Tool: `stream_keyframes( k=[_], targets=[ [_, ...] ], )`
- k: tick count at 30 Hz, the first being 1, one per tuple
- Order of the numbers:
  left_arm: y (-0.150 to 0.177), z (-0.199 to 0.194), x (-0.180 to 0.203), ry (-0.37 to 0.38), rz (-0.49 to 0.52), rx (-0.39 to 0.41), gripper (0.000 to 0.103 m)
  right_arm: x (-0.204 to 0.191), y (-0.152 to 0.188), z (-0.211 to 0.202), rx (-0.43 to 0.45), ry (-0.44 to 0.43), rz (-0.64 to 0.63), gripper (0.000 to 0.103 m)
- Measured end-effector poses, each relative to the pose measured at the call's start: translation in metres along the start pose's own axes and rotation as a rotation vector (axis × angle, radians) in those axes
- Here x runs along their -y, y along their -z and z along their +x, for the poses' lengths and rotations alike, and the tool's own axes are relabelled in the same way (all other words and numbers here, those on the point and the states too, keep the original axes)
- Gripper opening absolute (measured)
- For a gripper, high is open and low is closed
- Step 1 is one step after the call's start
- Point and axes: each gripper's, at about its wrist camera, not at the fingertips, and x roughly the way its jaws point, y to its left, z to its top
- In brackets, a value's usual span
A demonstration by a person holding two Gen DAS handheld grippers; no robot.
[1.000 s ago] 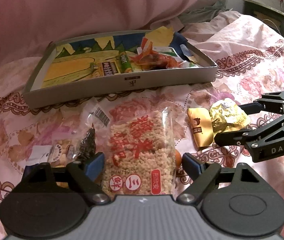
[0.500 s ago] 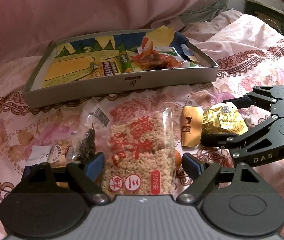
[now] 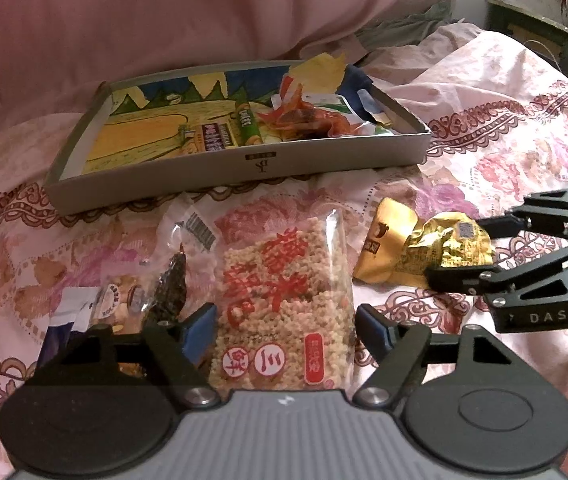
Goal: Organize snacks
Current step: 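Close the left tool on the rice-cracker pack while the right tool grasps the gold pack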
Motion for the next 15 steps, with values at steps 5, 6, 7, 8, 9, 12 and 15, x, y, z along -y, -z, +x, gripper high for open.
stream_keyframes(
  k=[5,6,7,8,9,12,15],
  targets=[
    [0.002,-0.002,0.0,0.003,0.006,0.004,0.077,-0.004,0.001,0.003,0.013,0.003,-0.016,0.062],
    [0.001,-0.002,0.001,0.003,0.006,0.004,0.077,-0.004,0.001,0.004,0.014,0.003,-0.02,0.064],
    [0.0,-0.001,0.001,0.003,0.003,0.005,0.077,-0.004,0.002,0.006,0.015,0.004,-0.023,0.064],
    [-0.001,0.001,0.0,0.004,-0.003,0.005,0.077,-0.005,0.002,0.007,0.015,0.005,-0.027,0.064],
    [-0.002,0.002,0.0,0.006,-0.01,0.004,0.077,-0.005,0.002,0.007,0.016,0.006,-0.033,0.064],
    [-0.006,0.005,-0.002,0.01,-0.028,0.001,0.077,-0.008,0.003,0.007,0.015,0.016,-0.037,0.062],
    [-0.006,0.004,-0.001,0.007,-0.028,0.003,0.074,-0.014,0.003,0.005,0.022,0.011,-0.047,0.047]
  ],
)
